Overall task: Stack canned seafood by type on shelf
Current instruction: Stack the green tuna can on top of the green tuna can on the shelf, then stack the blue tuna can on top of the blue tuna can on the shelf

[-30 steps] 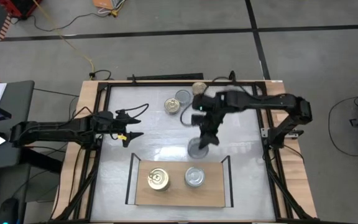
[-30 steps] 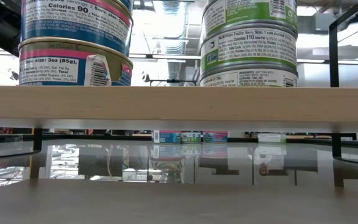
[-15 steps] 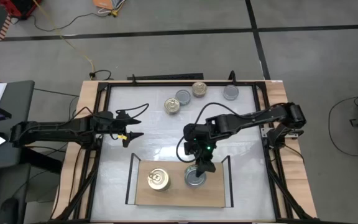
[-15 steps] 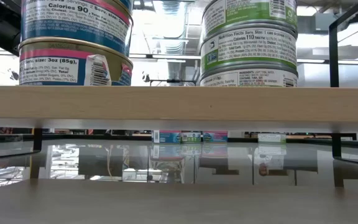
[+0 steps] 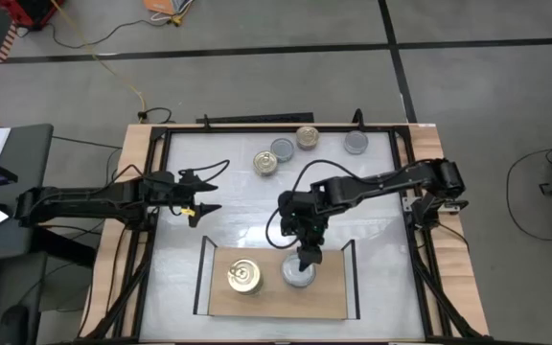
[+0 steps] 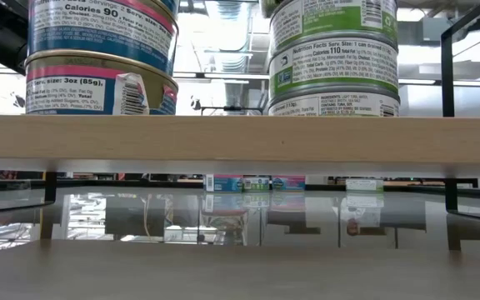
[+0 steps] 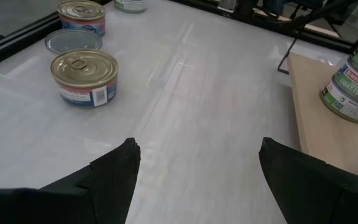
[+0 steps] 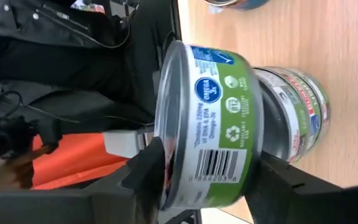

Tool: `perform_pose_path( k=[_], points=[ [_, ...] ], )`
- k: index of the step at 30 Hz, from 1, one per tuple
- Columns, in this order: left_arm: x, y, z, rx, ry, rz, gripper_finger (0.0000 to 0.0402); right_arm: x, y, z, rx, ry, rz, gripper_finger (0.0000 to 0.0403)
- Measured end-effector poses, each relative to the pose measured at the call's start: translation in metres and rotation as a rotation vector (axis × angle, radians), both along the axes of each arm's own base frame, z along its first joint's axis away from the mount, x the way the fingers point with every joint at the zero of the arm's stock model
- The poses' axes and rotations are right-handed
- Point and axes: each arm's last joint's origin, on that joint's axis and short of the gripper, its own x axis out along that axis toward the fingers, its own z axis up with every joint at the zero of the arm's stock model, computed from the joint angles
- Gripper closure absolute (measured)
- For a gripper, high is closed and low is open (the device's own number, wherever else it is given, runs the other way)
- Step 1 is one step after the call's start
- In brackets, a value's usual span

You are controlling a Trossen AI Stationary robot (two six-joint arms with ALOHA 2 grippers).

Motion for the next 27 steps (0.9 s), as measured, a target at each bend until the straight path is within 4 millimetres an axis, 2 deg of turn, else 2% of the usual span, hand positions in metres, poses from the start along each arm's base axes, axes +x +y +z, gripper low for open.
perform_pose_path(
  k=[10,27],
  points=[
    [0.000,-0.001,0.000,-0.008,-0.002,-0.016,0.0084,-0.002,-0.003,0.001,0.022,0.073,-0.062,0.0143],
    [0.000,-0.001,-0.001,-0.020,0.004,-0.026,0.0084,-0.019,-0.004,0.008,0.030,0.215,-0.107,0.0139]
  ],
)
